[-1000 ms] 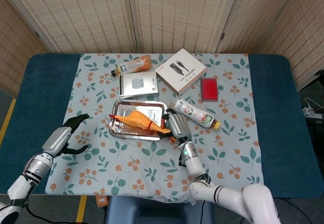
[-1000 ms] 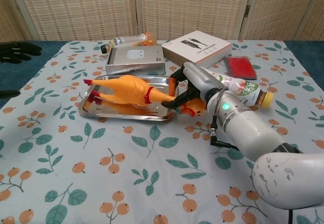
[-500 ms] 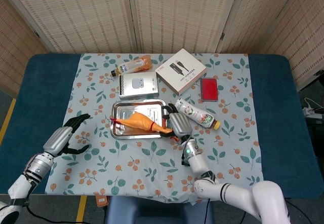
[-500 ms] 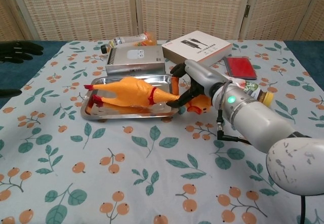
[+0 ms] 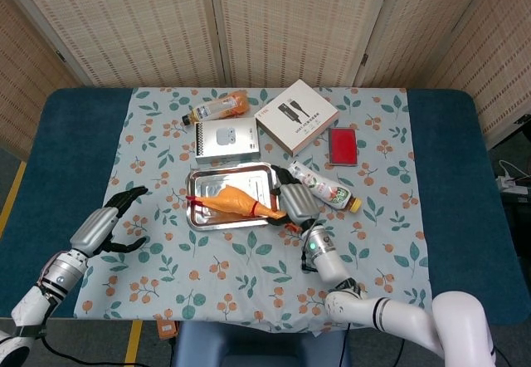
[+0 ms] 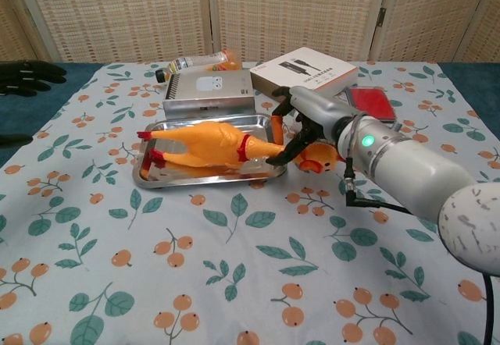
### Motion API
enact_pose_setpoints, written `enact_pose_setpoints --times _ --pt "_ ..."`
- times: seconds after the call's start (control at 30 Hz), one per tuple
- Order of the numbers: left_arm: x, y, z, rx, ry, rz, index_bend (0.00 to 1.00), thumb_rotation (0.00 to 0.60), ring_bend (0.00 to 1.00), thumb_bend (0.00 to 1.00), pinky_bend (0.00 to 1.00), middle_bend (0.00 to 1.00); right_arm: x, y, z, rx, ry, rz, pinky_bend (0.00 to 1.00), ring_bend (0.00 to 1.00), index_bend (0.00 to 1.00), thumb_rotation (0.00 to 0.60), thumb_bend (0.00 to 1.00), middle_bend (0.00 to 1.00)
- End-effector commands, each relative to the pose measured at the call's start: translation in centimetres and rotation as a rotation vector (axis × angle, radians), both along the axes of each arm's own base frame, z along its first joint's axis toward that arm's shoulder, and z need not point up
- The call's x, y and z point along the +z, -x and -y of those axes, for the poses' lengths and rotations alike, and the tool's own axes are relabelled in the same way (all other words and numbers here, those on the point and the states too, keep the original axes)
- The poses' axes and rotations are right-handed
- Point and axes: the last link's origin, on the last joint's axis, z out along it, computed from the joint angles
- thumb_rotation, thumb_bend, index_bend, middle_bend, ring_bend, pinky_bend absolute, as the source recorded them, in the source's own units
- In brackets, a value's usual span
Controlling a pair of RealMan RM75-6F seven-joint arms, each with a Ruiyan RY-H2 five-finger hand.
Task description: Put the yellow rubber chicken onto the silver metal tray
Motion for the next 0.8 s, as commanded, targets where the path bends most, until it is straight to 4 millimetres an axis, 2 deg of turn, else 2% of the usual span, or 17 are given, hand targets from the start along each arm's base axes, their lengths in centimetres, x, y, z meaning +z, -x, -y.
enact_pose_setpoints --times 0.03,0.3,0.5,0.67,0.8 --pt "-0.1 0.0 -0.1 0.003 0.005 0.004 0.00 0.600 0.00 0.31 0.00 0.00 0.4 0.1 0.1 -0.002 0.003 -0.016 0.13 0.00 0.00 0.600 0.07 0.00" --pt "0.0 0.2 -0.2 0.007 0.005 0.011 0.00 0.600 0.00 0.31 0.00 0.00 0.8 0.1 0.3 -0.021 0.007 0.007 0.10 0.00 0.00 0.600 0.03 0.00" --pt "0.4 0.1 0.1 -0.004 -0.006 0.010 0.00 0.600 0.00 0.31 0.00 0.00 2.2 0.0 0.4 -0.009 0.029 0.034 0.10 0.00 0.00 0.600 0.03 0.00" --pt "1.4 0.7 1.6 -0.039 -0.027 -0.019 0.00 0.600 0.00 0.31 0.00 0.00 5.7 0.9 -1.3 0.060 0.056 0.023 0.10 0.00 0.00 0.600 0.03 0.00" --pt "3.0 2.6 4.2 -0.054 -0.079 -0.093 0.00 0.600 0.00 0.33 0.00 0.00 9.8 2.9 -4.8 0.130 0.086 -0.034 0.09 0.00 0.00 0.600 0.03 0.00"
